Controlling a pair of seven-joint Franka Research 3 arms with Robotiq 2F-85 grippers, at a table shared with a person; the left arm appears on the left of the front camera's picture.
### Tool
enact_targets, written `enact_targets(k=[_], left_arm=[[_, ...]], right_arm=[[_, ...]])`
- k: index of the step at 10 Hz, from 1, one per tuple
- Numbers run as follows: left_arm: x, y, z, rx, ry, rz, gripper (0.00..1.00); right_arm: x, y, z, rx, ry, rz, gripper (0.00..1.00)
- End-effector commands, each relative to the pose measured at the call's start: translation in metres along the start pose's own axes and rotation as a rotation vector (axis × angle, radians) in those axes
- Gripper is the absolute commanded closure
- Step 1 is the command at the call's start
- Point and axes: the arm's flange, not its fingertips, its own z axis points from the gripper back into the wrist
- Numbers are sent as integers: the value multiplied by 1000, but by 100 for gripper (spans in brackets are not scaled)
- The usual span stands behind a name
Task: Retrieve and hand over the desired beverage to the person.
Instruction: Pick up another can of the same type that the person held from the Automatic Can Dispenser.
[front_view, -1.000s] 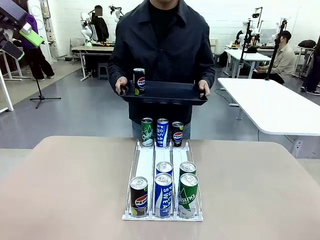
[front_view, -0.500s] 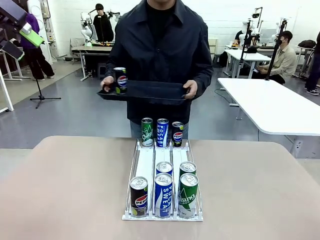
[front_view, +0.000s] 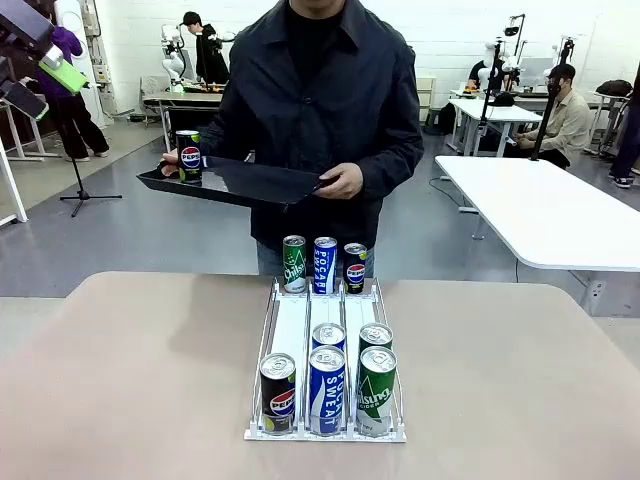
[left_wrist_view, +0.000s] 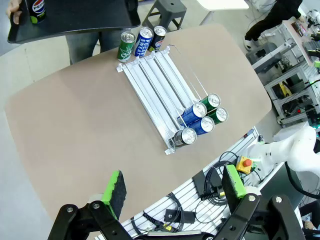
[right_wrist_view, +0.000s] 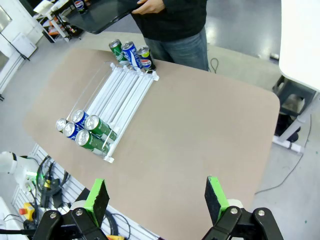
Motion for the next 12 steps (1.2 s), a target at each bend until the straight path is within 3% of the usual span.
enact_targets(k=[1,12], left_arm=[[-1,0,1,-11,3,-12,0],[-1,0,1,-11,3,-12,0]], right_arm=[[0,0,-1,32,-10,9,0],[0,0,-1,32,-10,9,0]])
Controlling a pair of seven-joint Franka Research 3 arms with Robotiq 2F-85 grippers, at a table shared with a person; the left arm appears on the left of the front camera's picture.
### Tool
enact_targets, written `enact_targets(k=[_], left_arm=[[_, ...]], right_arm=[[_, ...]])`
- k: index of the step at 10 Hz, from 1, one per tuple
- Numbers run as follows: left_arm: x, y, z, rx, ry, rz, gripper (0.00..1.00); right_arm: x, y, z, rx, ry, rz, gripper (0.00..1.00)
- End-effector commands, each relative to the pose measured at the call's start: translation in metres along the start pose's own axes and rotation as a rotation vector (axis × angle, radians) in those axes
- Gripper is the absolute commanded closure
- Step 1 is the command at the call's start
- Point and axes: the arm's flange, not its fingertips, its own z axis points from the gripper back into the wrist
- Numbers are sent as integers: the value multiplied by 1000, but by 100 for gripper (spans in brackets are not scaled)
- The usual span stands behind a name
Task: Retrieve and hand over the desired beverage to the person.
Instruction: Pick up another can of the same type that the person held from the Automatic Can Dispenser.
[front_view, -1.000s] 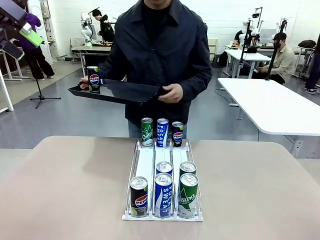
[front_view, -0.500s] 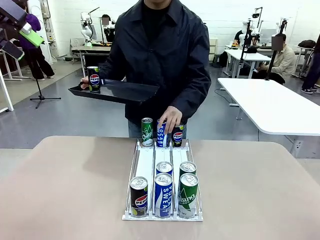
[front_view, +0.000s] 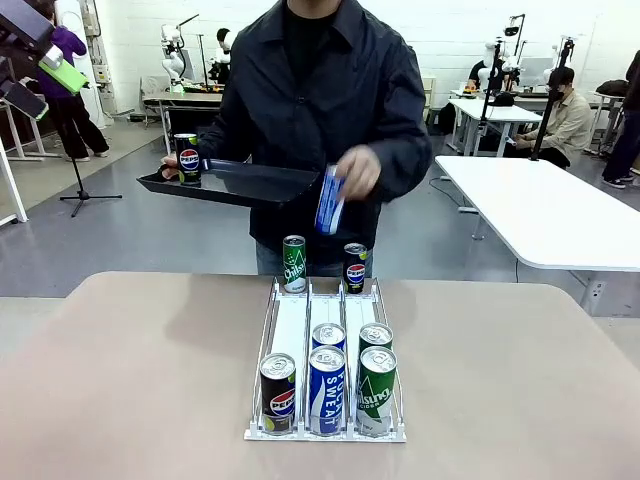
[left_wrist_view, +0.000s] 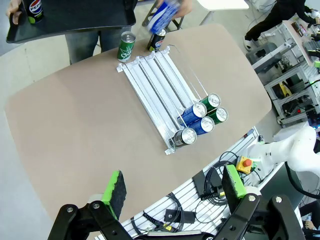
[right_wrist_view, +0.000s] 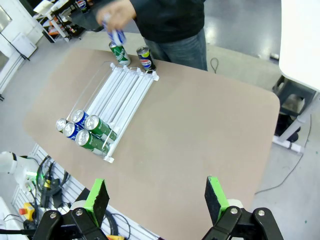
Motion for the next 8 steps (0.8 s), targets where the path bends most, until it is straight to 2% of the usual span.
enact_targets(k=[1,8], left_arm=[[-1,0,1,-11,3,-12,0],[-1,0,1,-11,3,-12,0]], right_arm=[[0,0,-1,32,-10,9,0],[0,0,-1,32,-10,9,0]])
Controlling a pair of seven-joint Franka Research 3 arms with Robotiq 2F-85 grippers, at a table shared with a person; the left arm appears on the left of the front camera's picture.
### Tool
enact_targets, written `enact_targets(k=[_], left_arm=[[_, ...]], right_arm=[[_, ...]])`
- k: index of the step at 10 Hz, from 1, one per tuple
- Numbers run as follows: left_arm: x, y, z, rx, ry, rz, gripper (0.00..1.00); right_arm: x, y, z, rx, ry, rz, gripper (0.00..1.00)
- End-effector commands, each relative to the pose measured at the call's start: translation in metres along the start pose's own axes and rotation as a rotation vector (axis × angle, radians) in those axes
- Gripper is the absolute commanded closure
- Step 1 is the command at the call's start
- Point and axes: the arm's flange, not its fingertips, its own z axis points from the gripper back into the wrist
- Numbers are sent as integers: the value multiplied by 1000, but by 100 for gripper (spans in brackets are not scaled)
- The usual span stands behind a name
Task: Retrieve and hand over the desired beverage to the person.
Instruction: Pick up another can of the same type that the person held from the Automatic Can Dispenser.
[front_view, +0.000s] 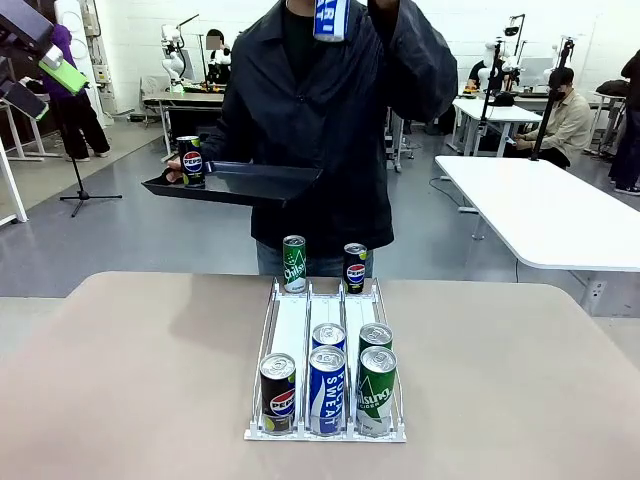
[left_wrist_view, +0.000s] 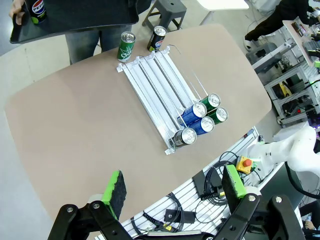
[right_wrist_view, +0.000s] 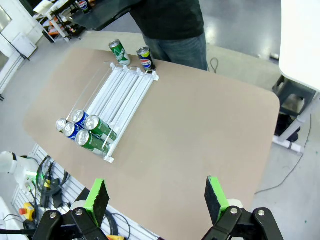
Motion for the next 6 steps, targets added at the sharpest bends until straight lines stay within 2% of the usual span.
enact_targets(k=[1,6], left_arm=[[-1,0,1,-11,3,-12,0],[-1,0,1,-11,3,-12,0]], right_arm=[[0,0,-1,32,-10,9,0],[0,0,-1,32,-10,9,0]])
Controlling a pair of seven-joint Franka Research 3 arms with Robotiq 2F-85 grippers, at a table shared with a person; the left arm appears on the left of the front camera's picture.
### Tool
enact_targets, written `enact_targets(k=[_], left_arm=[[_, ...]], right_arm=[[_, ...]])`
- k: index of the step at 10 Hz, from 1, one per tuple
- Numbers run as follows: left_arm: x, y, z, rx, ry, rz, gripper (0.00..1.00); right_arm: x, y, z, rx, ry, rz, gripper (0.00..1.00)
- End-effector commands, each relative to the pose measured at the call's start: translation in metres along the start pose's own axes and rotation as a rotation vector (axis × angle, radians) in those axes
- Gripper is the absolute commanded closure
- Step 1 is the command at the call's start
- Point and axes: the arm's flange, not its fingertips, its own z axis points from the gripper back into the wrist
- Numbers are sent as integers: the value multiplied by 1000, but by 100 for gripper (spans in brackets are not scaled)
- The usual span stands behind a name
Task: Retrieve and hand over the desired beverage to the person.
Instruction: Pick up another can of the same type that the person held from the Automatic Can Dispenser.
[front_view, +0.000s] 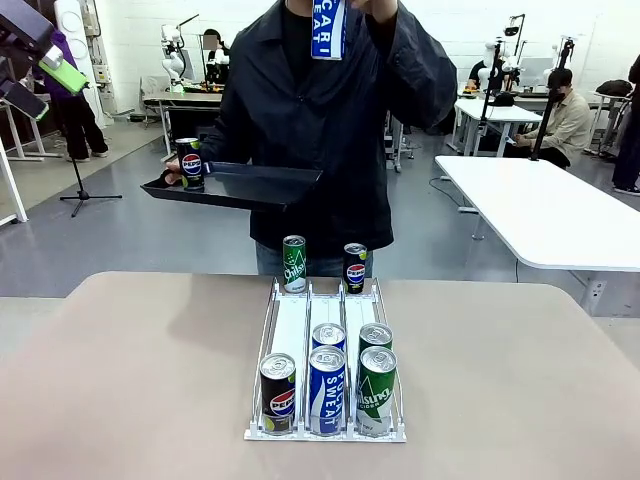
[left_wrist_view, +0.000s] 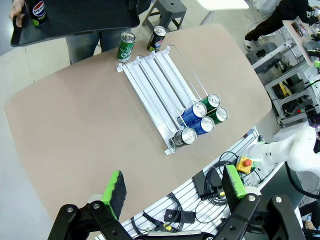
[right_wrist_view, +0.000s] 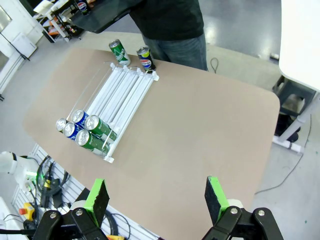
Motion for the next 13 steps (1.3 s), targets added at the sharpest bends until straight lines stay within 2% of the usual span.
enact_targets(k=[1,13], left_arm=[[-1,0,1,-11,3,-12,0],[-1,0,1,-11,3,-12,0]], right_arm=[[0,0,-1,32,-10,9,0],[0,0,-1,32,-10,9,0]])
